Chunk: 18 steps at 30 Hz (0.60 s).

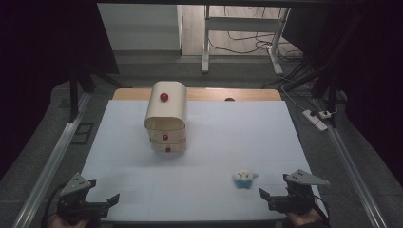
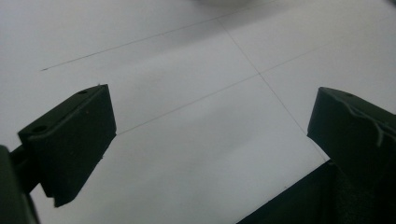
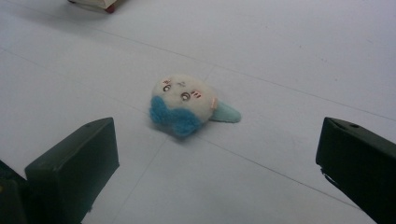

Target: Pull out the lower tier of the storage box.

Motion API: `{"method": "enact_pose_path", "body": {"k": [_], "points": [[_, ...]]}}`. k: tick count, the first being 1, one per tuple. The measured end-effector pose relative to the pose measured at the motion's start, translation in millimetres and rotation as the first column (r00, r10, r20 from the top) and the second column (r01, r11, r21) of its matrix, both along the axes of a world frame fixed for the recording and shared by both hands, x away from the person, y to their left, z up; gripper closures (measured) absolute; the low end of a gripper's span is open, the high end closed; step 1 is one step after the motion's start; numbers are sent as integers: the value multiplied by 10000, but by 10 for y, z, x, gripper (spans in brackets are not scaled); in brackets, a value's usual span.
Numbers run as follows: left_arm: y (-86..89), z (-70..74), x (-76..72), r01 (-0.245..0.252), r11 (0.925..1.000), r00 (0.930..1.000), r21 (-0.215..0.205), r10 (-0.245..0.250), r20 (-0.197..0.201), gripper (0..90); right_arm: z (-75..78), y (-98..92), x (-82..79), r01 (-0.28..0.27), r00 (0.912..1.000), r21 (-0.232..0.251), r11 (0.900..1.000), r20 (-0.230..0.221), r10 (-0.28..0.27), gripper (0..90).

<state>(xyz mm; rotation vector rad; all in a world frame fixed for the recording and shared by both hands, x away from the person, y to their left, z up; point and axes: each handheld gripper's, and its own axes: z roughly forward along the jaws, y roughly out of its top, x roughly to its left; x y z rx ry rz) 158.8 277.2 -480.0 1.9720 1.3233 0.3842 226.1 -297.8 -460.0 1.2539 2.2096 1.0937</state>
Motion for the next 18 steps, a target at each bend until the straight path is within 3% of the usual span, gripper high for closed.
{"method": "enact_pose_path", "body": {"k": [18], "points": [[-23, -14, 76, -36, 9999, 9990, 143, 43, -456, 0, -11, 11, -14, -200, 9996, -171, 9997, -200, 197, 0]]}}
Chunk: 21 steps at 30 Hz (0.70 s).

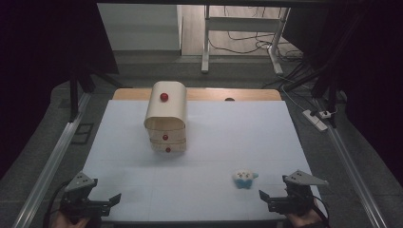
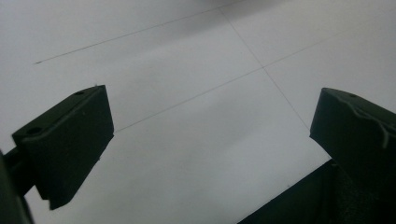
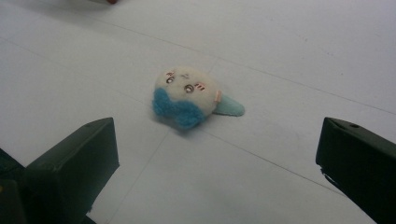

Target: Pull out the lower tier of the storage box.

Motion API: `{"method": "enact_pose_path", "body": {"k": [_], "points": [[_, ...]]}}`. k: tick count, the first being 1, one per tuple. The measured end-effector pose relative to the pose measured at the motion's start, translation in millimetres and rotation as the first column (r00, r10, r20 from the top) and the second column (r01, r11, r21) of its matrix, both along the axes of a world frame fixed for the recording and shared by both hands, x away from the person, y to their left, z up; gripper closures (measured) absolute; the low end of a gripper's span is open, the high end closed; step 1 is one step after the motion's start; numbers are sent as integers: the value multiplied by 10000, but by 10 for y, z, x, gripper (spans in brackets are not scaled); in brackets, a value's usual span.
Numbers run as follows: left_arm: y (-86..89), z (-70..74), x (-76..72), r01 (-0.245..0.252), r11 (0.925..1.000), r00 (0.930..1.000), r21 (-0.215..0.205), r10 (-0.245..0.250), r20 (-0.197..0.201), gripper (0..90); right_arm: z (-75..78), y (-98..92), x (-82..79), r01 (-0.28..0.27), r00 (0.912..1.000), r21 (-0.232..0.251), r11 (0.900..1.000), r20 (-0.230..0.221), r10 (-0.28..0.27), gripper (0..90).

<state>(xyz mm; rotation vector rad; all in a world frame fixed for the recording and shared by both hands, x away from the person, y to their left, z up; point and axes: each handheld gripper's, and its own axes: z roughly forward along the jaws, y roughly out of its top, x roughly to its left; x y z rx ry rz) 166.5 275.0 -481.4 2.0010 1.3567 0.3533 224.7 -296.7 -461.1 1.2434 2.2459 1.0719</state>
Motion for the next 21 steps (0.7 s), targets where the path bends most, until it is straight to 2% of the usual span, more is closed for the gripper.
{"method": "enact_pose_path", "body": {"k": [10, 15, 17, 21], "points": [[-16, -2, 9, 176, 9998, 9998, 90, -176, -58, 2, -2, 10, 3, -77, 9999, -79, 9999, -79, 76, 0], [-23, 19, 13, 399, 9989, 9992, -232, -401, -49, 1, -8, 21, 10, -162, 9997, -116, 9998, -171, 160, 0], [-59, 51, 23, 681, 9967, 9977, -435, -678, 70, 2, -10, 20, 11, -173, 9997, -119, 9998, -189, 170, 0], [-110, 64, 42, 792, 9966, 9968, -236, -790, 82, 2, -9, 18, 11, -201, 9996, -117, 9997, -211, 199, 0]]}}
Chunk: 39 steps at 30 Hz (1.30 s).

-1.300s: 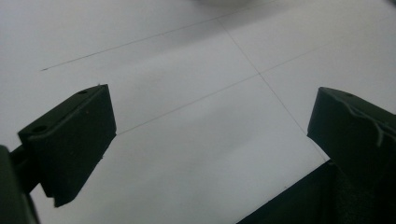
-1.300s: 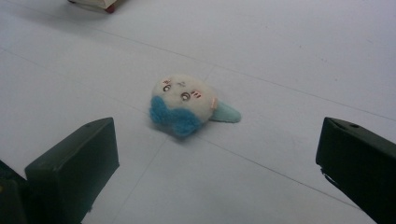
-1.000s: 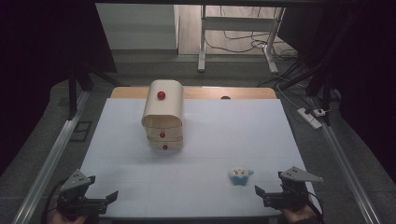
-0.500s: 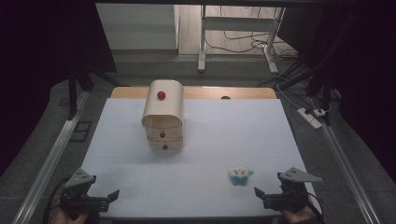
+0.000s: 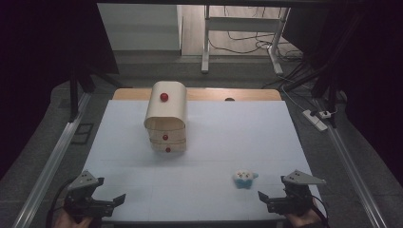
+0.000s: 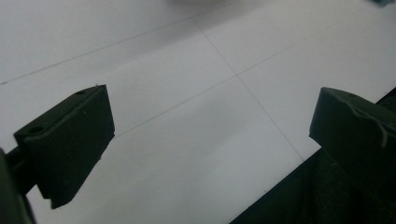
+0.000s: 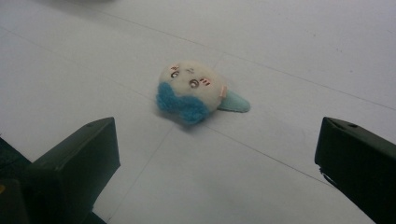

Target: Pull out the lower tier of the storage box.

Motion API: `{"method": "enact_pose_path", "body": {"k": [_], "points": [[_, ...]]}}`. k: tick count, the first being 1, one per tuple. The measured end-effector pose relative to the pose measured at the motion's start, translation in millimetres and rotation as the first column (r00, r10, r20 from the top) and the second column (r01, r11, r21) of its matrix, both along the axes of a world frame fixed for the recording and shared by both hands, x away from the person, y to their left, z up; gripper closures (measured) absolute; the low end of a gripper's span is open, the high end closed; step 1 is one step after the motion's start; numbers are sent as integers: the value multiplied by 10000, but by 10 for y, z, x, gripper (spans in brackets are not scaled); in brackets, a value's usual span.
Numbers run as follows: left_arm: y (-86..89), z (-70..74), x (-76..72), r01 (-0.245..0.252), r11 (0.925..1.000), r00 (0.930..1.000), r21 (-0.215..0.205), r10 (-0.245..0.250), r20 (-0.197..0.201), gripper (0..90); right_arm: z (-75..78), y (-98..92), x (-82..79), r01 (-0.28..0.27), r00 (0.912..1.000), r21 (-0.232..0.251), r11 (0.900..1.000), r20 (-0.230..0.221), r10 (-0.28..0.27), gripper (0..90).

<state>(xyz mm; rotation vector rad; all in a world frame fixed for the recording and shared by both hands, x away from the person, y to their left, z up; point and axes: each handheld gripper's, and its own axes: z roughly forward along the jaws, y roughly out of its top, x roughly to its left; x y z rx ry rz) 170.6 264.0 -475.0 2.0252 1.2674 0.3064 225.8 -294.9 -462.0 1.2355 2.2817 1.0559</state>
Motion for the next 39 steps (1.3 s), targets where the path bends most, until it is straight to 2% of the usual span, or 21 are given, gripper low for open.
{"method": "enact_pose_path", "body": {"k": [12, 21, 29, 38, 39], "points": [[-59, -12, 67, 361, 9991, 9993, -239, -358, 122, 0, -5, 4, 8, -47, 9999, 2, 10000, -90, 47, 0], [-126, -12, 119, 634, 9979, 9975, -137, -630, 334, 0, -6, 1, 10, -69, 9999, 10, 10000, -112, 69, 0], [-167, -9, 166, 817, 9964, 9955, -209, -805, 506, 0, -8, 4, 13, -85, 9999, 25, 10000, -139, 85, 0], [-271, -25, 250, 1042, 9946, 9928, 2, -1040, 588, 3, -8, 1, 14, -93, 9999, 24, 10000, -141, 93, 0], [-291, -30, 260, 1056, 9943, 9927, 130, -1062, 577, 6, -8, 2, 13, -104, 9998, 24, 9999, -143, 105, 0]]}}
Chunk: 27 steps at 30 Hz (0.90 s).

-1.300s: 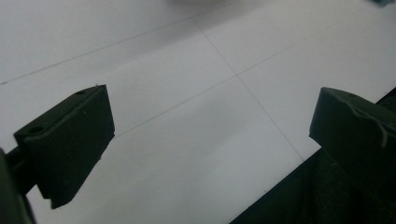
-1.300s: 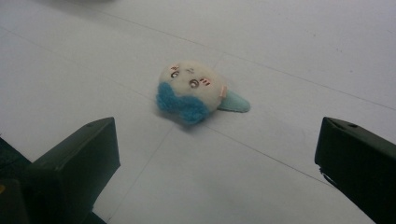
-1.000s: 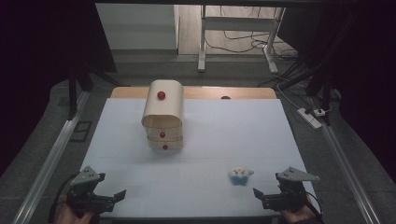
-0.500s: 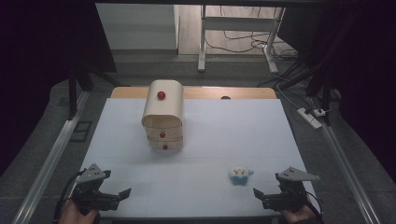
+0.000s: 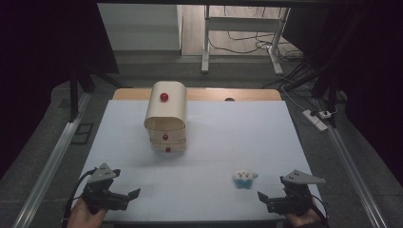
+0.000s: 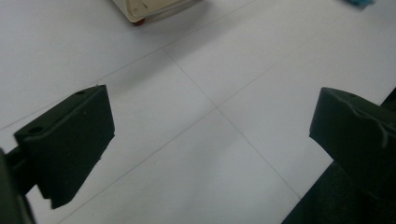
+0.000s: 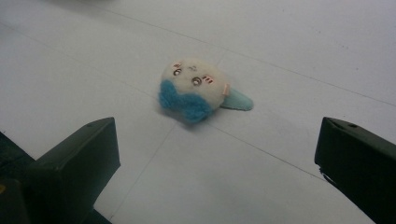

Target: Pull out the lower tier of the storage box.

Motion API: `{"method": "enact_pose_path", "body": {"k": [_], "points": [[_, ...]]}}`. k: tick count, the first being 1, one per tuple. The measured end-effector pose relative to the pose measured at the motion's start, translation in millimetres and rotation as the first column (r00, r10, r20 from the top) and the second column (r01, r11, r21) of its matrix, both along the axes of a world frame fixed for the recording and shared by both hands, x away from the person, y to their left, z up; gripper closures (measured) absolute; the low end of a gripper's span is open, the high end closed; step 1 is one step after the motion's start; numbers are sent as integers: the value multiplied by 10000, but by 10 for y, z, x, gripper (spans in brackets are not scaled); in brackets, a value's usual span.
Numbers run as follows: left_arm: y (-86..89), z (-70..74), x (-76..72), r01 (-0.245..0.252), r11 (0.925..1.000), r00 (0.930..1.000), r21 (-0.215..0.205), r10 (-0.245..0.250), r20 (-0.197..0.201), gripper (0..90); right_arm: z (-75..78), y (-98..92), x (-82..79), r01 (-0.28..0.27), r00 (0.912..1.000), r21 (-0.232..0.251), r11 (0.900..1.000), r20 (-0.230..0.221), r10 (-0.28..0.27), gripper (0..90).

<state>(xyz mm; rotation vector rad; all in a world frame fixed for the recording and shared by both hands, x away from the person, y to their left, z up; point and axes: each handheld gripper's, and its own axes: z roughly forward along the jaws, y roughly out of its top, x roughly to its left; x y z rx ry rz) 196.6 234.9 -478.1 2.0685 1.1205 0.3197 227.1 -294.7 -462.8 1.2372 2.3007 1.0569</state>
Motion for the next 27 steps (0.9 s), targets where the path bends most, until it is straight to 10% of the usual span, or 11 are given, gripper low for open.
{"method": "enact_pose_path", "body": {"k": [10, 27], "points": [[-28, -58, 112, -22, 9945, 9993, -1044, -18, -382, 5, 0, -1, 0, -10, 10000, 25, 10000, -10, 10, 0], [-228, -82, 315, 313, 9939, 9985, -1057, -358, -412, 0, 0, -8, 2, -14, 10000, 81, 10000, -25, 14, 0]]}}
